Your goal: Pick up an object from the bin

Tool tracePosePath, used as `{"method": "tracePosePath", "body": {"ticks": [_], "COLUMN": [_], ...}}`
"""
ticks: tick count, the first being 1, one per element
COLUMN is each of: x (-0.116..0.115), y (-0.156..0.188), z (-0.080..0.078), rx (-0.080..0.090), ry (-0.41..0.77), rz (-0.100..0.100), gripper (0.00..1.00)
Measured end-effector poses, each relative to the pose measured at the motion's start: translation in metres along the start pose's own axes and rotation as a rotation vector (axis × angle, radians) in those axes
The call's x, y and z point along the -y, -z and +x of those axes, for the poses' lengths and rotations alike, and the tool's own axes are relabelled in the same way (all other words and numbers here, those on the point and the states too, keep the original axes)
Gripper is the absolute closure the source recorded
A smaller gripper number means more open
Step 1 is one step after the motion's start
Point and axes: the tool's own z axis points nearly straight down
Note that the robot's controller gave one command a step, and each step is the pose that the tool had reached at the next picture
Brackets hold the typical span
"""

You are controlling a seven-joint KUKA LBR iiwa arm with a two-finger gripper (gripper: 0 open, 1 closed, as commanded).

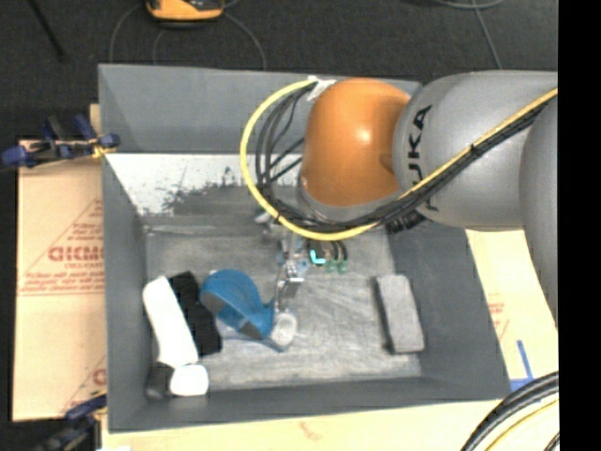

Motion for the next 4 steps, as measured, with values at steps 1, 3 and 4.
{"method": "tracePosePath", "body": {"ticks": [1, 3, 4], "x": [0.0, 0.037, 0.047], "y": [0.004, -0.099, -0.118], "z": [-0.002, -0.023, -0.03], "rx": [0.007, 0.012, 0.008], "ry": [-0.002, 0.003, 0.057], "rz": [-0.001, 0.0, -0.011], "gripper": [0.0, 0.0, 0.0]}}
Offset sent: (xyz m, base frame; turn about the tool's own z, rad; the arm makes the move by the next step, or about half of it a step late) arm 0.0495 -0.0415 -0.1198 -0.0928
